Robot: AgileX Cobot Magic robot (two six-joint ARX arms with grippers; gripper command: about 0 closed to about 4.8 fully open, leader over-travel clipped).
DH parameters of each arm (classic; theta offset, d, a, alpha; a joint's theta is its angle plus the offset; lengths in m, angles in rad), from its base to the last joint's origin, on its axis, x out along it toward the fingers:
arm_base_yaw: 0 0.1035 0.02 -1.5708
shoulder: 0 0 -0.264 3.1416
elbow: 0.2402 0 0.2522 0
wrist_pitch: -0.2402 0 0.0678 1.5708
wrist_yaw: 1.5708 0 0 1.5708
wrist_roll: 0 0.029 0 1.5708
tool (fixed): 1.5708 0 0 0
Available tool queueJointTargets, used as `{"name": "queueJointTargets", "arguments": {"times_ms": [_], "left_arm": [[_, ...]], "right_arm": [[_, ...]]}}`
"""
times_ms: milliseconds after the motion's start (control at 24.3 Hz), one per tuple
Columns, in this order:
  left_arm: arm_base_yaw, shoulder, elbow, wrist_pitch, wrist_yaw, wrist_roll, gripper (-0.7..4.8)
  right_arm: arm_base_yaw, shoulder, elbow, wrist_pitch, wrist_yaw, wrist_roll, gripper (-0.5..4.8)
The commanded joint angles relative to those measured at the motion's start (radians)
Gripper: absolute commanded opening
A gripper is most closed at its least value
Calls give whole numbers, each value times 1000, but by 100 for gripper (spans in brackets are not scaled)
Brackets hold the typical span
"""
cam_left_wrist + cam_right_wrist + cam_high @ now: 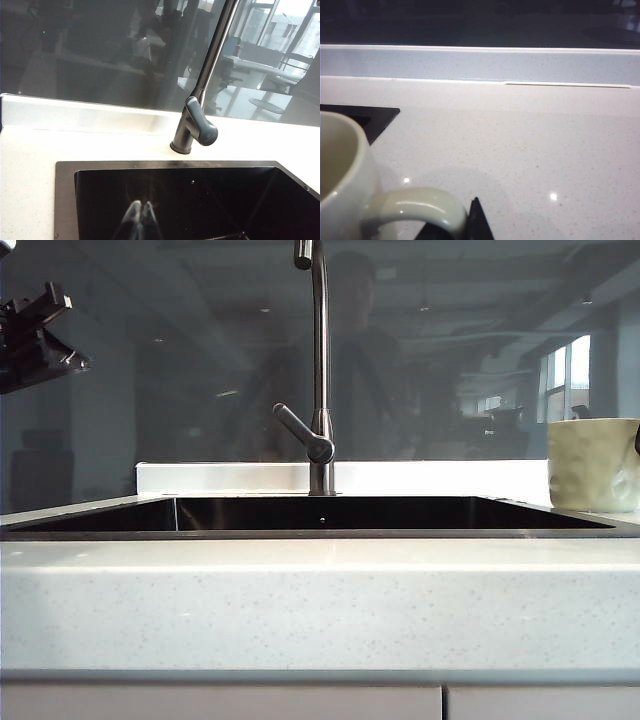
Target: Pick up the mug next to the sink, go to the faucet to get some water, pour the water into the sink, and finally put the mug back to its place.
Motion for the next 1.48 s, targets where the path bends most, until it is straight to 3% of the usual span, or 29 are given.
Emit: {"name": "queueJointTargets", "arguments": {"times_ms": [41, 330, 494, 742, 948, 1154, 1277, 1483], "left_arm": [[-1, -3, 5, 13, 3, -3, -6], [-2, -2, 5, 13, -6, 5, -6], [-1, 13, 23, 12, -8, 37, -6], [-3, 250, 206, 38, 93, 48, -6], [-23, 475, 402, 99, 160, 14, -6], [-48, 664, 600, 100, 213, -43, -6], [-62, 739, 684, 98, 212, -56, -6], [-86, 905, 900, 93, 226, -63, -6]], "right_arm": [[0, -5, 4, 41, 3, 7, 14], [21, -30, 21, 191, 4, 141, -2], [87, -85, 81, 65, 3, 198, -2], [328, -122, 325, -290, -13, 196, -2], [476, -93, 547, -557, 87, 153, -2], [569, -22, 746, -681, 115, 132, -2], [606, 19, 845, -731, 175, 132, -2], [655, 96, 1019, -791, 189, 132, -2]]}}
